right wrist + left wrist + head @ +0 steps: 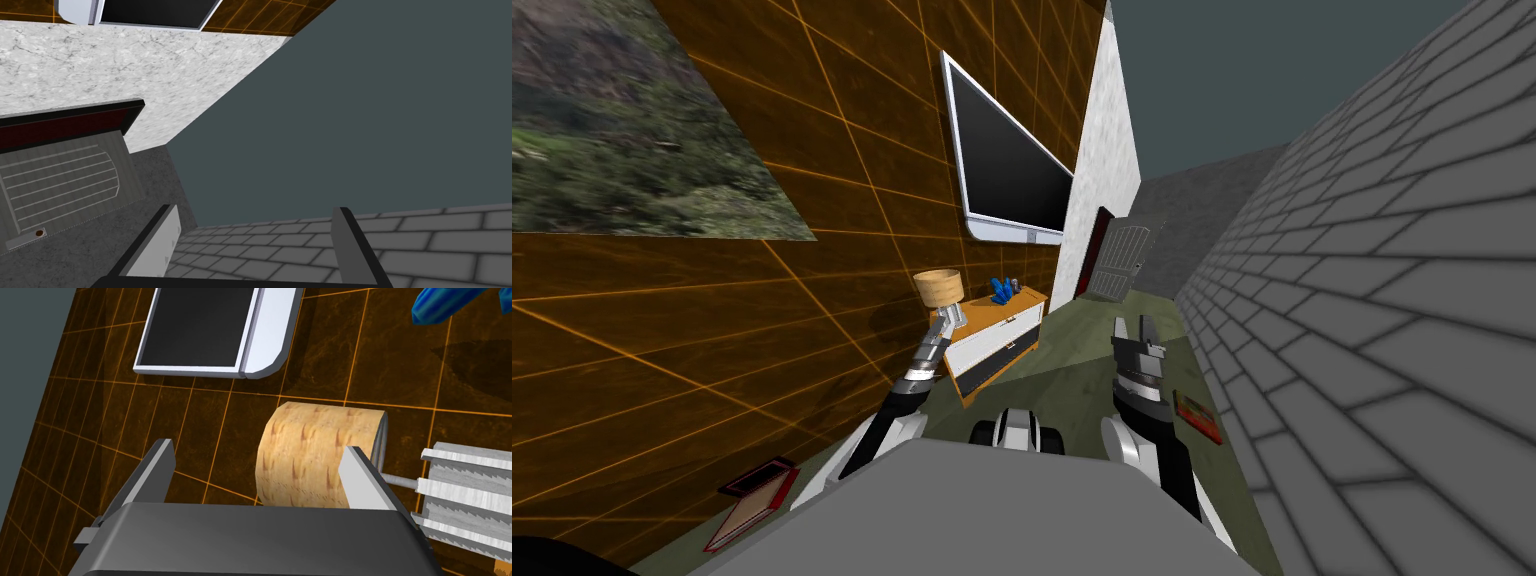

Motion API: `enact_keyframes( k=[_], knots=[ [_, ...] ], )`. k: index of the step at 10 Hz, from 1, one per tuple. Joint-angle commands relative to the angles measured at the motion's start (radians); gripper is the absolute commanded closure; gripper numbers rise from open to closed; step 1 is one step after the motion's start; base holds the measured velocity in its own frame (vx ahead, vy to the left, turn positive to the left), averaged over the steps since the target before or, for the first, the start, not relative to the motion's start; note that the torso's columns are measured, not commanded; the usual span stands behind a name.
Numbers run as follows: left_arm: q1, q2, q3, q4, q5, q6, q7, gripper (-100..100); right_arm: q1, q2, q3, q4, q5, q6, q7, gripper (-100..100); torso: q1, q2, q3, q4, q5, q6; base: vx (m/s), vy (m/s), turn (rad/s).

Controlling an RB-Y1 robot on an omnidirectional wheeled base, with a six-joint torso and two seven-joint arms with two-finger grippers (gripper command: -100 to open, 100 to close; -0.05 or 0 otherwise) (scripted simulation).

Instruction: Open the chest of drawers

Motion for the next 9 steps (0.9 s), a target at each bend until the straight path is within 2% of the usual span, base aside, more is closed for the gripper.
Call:
enact_keyframes(
  k=[1, 4, 5, 6, 7, 8, 9],
  knots=[
    [-0.002, 0.006, 0.001, 0.074, 0.007, -0.049, 0.007, -100, 0.000, 0.000, 0.000, 0.000, 0.000, 0.000, 0.000, 0, 0.002, 0.004, 0.002, 0.001, 0.000, 0.000, 0.125, -0.068, 0.068],
    [-0.005, 0.011, 0.005, 0.131, 0.013, -0.078, 0.013, -100, 0.000, 0.000, 0.000, 0.000, 0.000, 0.000, 0.000, 0, 0.003, 0.005, 0.003, 0.002, 0.001, 0.000, 0.110, -0.065, 0.062],
    [-0.008, 0.016, 0.009, 0.168, 0.019, -0.108, 0.019, -100, 0.000, 0.000, 0.000, 0.000, 0.000, 0.000, 0.000, 0, 0.002, 0.004, 0.002, 0.001, 0.000, 0.000, 0.133, -0.084, 0.069],
    [-0.008, 0.016, 0.009, 0.178, 0.019, -0.108, 0.019, -100, 0.000, 0.000, 0.000, 0.000, 0.000, 0.000, 0.000, 0, 0.001, 0.002, 0.001, 0.001, 0.000, 0.000, 0.118, -0.061, 0.059],
    [-0.011, 0.019, 0.013, 0.221, 0.026, -0.139, 0.026, -100, 0.000, 0.000, 0.000, 0.000, 0.000, 0.000, 0.000, 0, 0.003, 0.003, 0.002, 0.001, 0.001, 0.000, 0.140, -0.074, 0.093],
    [-0.011, 0.019, 0.013, 0.227, 0.026, -0.139, 0.026, -100, 0.000, 0.000, 0.000, 0.000, 0.000, 0.000, 0.000, 0, 0.002, 0.002, 0.002, 0.001, 0.001, 0.000, 0.113, -0.055, 0.050],
    [-0.014, 0.022, 0.017, 0.266, 0.033, -0.171, 0.033, -100, 0.000, 0.000, 0.000, 0.000, 0.000, 0.000, 0.000, 0, 0.003, 0.004, 0.003, 0.001, 0.001, 0.000, 0.138, -0.056, 0.079]
  ],
)
